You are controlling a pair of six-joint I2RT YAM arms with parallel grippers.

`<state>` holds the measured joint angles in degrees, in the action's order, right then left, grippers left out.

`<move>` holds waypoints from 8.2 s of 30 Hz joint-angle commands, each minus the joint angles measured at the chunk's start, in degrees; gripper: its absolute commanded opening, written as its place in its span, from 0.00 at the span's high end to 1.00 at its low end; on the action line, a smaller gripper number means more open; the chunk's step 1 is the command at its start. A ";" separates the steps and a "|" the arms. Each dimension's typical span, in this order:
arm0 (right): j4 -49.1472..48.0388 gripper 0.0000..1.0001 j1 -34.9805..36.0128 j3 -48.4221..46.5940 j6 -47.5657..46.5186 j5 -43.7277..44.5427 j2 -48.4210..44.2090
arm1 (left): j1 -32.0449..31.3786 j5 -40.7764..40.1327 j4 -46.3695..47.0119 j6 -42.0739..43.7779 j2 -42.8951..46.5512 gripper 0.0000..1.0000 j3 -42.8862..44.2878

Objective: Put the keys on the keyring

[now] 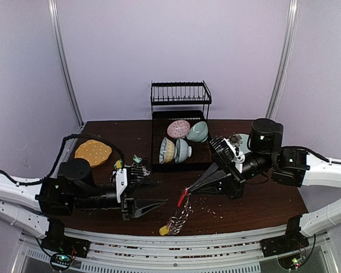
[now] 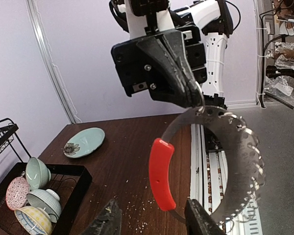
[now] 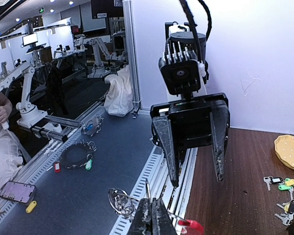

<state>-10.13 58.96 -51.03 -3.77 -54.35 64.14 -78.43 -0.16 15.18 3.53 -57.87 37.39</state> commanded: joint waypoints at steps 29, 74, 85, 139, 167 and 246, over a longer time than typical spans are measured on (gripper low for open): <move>25.77 1.00 1.32 -9.08 -63.48 2.32 -14.48 | 0.68 -27.45 19.04 12.52 -5.51 0.49 -7.63; -19.90 1.00 1.90 2.54 4.12 26.97 -3.05 | 1.97 -8.78 30.38 8.00 -11.28 0.82 8.14; -18.96 1.00 2.00 3.32 2.62 28.09 -4.35 | 1.97 -6.71 28.00 9.95 -14.12 0.82 11.30; -4.75 1.00 -4.02 8.00 1.46 36.39 -7.06 | 54.59 -1.13 -15.83 -28.85 -28.15 0.39 -1.30; -2.61 1.00 -7.23 9.93 -0.01 31.60 -10.71 | 54.22 1.35 -11.71 -25.51 -28.33 1.00 -3.52; -4.47 1.00 6.78 12.26 -34.38 31.33 -15.34 | 8.65 12.13 -15.17 4.19 -12.92 1.00 23.78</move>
<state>-25.93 68.47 -32.08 -45.82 -13.04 49.34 -69.60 17.98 -2.68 5.78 -72.84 61.14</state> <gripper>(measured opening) 0.010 0.006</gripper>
